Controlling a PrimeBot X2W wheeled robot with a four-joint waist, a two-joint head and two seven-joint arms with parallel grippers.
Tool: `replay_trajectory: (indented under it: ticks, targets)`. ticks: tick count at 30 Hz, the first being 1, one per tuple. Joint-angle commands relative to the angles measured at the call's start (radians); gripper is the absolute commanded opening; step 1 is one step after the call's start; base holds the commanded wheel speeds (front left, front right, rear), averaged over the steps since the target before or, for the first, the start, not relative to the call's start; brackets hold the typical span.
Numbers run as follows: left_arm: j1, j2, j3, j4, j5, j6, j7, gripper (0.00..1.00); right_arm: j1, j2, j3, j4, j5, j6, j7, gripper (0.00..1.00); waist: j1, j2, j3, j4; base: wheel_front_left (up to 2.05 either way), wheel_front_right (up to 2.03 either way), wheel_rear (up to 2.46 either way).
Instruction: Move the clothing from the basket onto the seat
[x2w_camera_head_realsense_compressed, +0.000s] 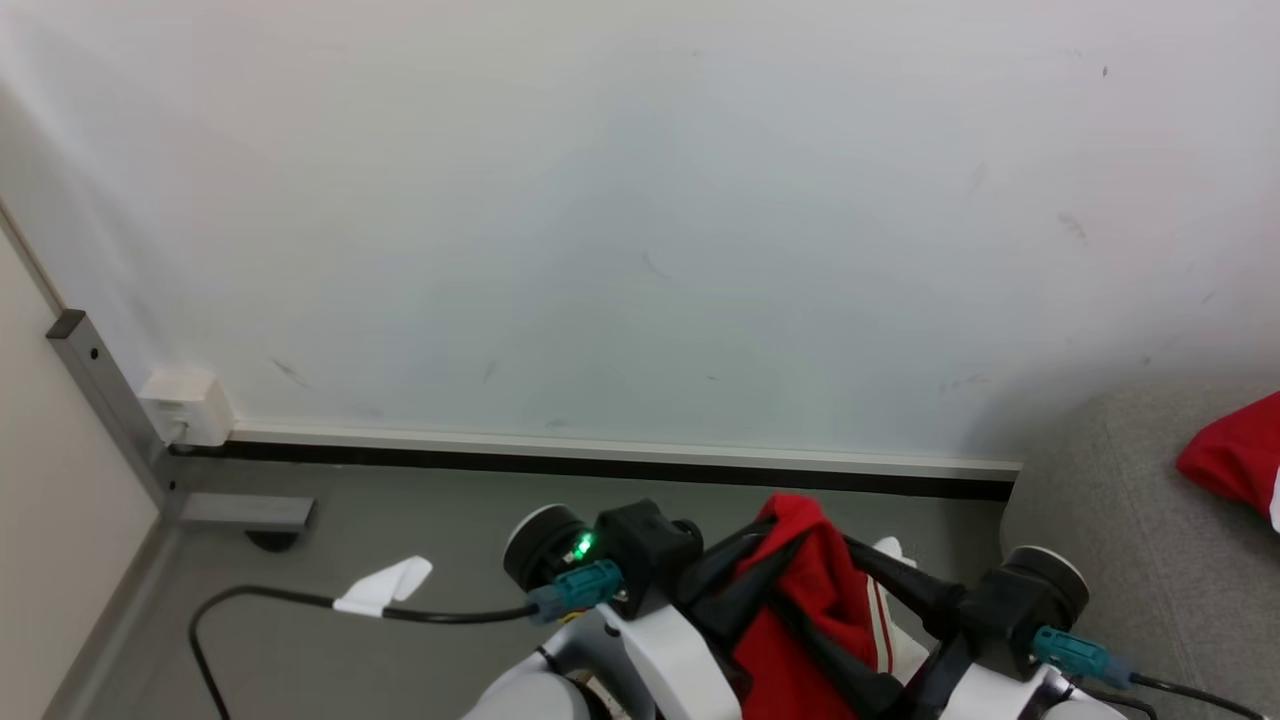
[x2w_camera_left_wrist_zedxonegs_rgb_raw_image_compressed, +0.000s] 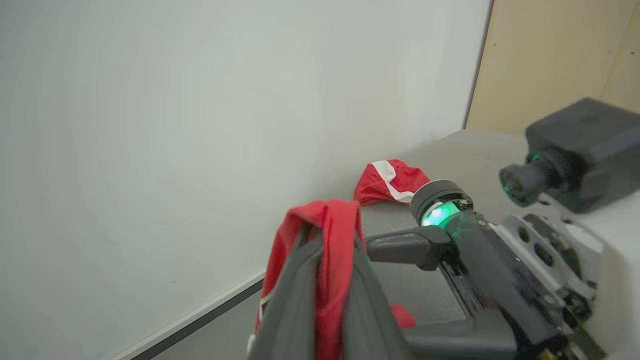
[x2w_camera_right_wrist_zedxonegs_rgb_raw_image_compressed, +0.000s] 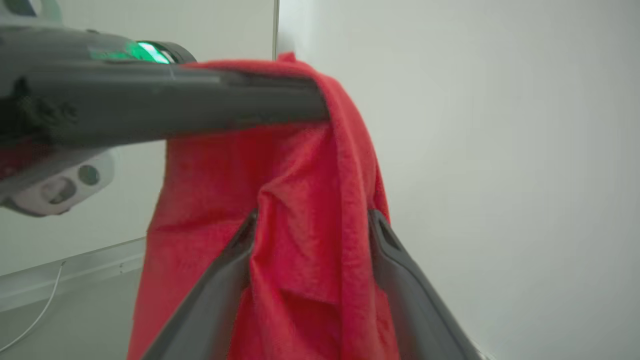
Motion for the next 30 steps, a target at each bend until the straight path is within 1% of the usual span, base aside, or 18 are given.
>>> replay_trajectory:
  ticks: [1,3,4,5,9,11,12,18,30]
  targets:
    - [-0.01,-0.004,-0.002,-0.01,-0.005,-0.001,0.003,0.0,-0.023,-0.003,0.016,0.029,0.005,-0.003,0.014,1.0,-0.0001,0.0,0.001,-0.002,0.0,0.0,0.0]
    - [-0.005,-0.01,-0.008,-0.015,-0.013,-0.001,0.01,0.0,-0.028,0.014,0.038,0.054,0.053,-0.003,0.028,1.0,-0.0001,0.0,0.004,-0.003,0.0,0.0,0.0]
    - [-0.004,-0.01,-0.01,-0.015,-0.011,0.0,0.012,0.0,-0.037,0.016,0.048,0.061,0.076,-0.003,0.025,0.25,-0.0001,0.0,0.006,-0.003,0.0,0.0,0.0]
    - [-0.004,-0.007,-0.01,-0.01,-0.012,0.002,0.012,0.0,-0.043,0.015,0.059,0.066,0.1,-0.003,0.027,0.0,-0.0001,0.0,0.008,-0.002,0.0,0.0,0.0]
    - [0.002,0.0,-0.006,0.02,-0.013,0.012,0.009,0.0,-0.064,0.014,0.057,0.084,0.163,-0.003,0.003,0.0,-0.0001,0.0,0.017,-0.012,0.0,0.0,0.0]
    - [0.004,0.006,-0.003,0.036,-0.002,0.018,0.0,0.46,-0.071,0.006,0.049,0.093,0.176,-0.003,-0.009,0.0,-0.0001,0.0,0.022,-0.02,0.0,0.0,0.0]
    - [0.005,0.007,-0.002,0.045,0.001,0.02,-0.007,1.0,-0.075,0.002,0.04,0.097,0.18,-0.003,-0.02,0.0,-0.0001,0.0,0.025,-0.026,0.0,0.0,0.0]
    - [0.016,0.004,0.005,0.088,-0.001,0.035,-0.031,1.0,-0.082,-0.027,-0.008,0.087,0.197,-0.003,-0.044,0.0,-0.0001,0.0,0.051,-0.075,0.0,0.0,0.0]
    - [-0.026,-0.018,0.003,0.169,0.008,0.036,-0.075,1.0,-0.076,-0.116,-0.155,-0.003,0.176,-0.003,-0.047,0.0,-0.0001,0.0,0.146,-0.289,0.0,0.0,0.0]
